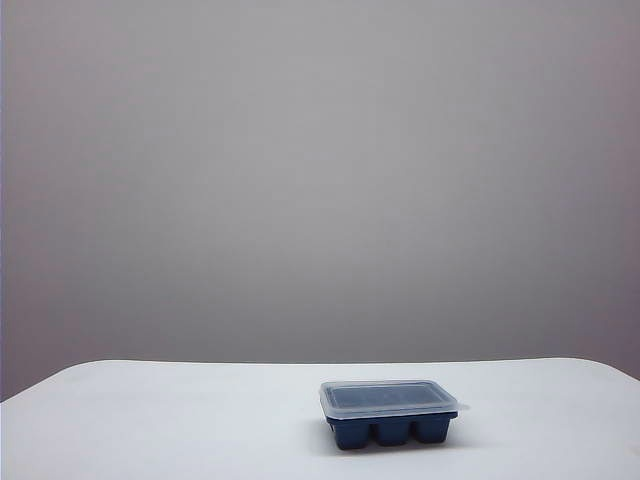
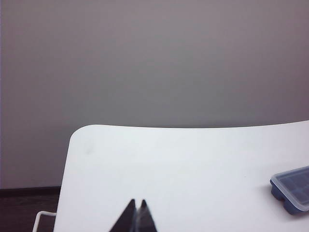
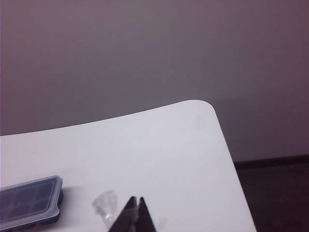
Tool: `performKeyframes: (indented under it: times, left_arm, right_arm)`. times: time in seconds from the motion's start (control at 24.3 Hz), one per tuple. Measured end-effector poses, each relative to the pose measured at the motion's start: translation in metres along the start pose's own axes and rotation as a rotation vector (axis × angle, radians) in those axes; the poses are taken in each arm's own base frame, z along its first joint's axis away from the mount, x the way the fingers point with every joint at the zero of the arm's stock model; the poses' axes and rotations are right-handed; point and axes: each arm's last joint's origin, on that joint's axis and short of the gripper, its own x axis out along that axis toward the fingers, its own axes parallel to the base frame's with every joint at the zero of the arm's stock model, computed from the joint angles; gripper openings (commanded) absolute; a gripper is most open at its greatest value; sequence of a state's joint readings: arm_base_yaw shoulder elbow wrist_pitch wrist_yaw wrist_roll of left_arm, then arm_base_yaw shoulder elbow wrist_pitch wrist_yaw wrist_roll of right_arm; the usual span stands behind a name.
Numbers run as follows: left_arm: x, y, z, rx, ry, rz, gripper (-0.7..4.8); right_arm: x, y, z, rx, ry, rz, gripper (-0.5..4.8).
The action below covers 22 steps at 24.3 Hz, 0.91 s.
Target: Pick up the ice cube tray, remove its lid, and then place both the tray and the lid back on the table.
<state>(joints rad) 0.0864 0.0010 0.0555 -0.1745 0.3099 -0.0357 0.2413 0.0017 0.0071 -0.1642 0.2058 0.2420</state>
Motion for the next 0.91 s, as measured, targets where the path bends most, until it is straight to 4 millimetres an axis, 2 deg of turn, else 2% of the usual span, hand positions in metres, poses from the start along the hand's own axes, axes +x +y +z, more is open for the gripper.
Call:
performKeyframes:
  times: [0.25, 0.66, 0.78, 0.86, 0.91]
  left_arm:
    - [0.0, 0.001, 0.002, -0.039, -0.022, 0.044, -0.03]
    - [0.0, 0.0, 0.003, -0.103, -0.028, 0.003, -0.04]
    - [0.003, 0.001, 0.003, -0.14, 0.021, 0.0, -0.04]
    - [0.002, 0.0, 0.02, -0.137, 0.03, 0.0, -0.04]
    - [0.002, -0.001, 0.041, -0.096, 0.001, -0.001, -0.04]
  right_arm:
    - [0.0, 0.0, 0.0, 0.0, 0.0, -0.001, -0.05]
    - [0.0, 0.001, 0.001, 0.033, 0.001, 0.015, -0.05]
    - [-0.003, 0.003, 0.014, 0.084, -0.007, 0.004, -0.05]
    - [-0.005, 0.007, 0.034, 0.091, -0.011, -0.005, -0.05]
    - [-0.004, 0.01, 0.05, 0.092, -0.011, -0.022, -0.05]
